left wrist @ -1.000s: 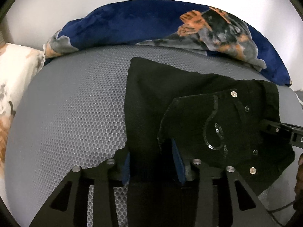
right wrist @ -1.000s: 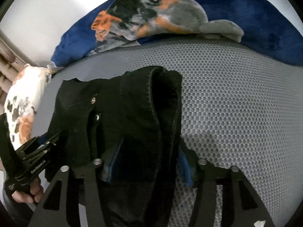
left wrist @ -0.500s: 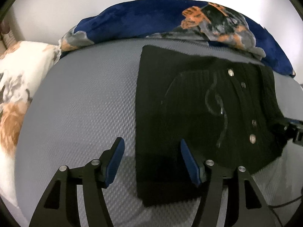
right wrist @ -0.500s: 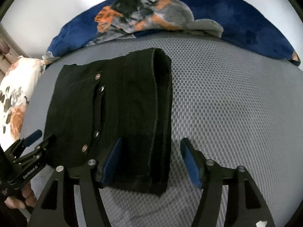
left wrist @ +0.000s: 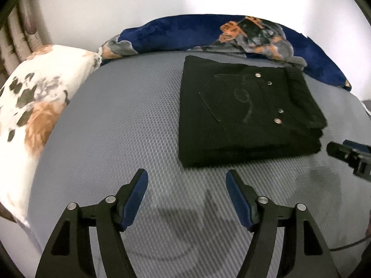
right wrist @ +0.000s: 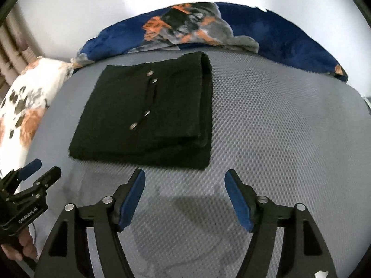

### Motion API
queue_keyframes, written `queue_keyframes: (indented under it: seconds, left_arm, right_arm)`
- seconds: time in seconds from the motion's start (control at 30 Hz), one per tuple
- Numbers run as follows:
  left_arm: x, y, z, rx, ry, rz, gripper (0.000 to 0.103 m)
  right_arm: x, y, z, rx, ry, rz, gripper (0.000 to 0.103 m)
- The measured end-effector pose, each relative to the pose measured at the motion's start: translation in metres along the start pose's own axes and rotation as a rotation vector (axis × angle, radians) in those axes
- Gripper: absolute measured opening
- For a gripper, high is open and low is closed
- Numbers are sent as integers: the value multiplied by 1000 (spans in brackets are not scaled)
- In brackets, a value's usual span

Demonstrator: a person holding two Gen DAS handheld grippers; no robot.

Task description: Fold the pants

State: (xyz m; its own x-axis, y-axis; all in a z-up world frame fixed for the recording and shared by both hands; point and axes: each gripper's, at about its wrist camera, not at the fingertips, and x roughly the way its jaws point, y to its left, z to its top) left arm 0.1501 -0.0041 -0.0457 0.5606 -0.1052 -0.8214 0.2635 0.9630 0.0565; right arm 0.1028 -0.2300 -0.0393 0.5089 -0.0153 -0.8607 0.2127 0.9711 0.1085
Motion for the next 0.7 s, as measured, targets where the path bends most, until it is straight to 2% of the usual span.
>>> queue_keyframes:
  seconds: [0.1, 0.27, 0.5, 0.7]
  left_arm:
    - [-17, -4, -13, -11, -16, -2, 71]
    - [-39, -7, -32, -29, -28, 5, 71]
    - [-60, -11, -58, -18, -97, 102, 72]
    - [-61, -15, -75, -18, -75, 89, 72]
  right_arm:
    - [-14, 12, -16, -36, -36, -10, 78]
    - [-29, 30, -36, -73, -61, -11, 81]
    - [-47, 51, -57, -123, -117, -53, 90]
    - [-57, 57, -66, -124, -131, -56, 94]
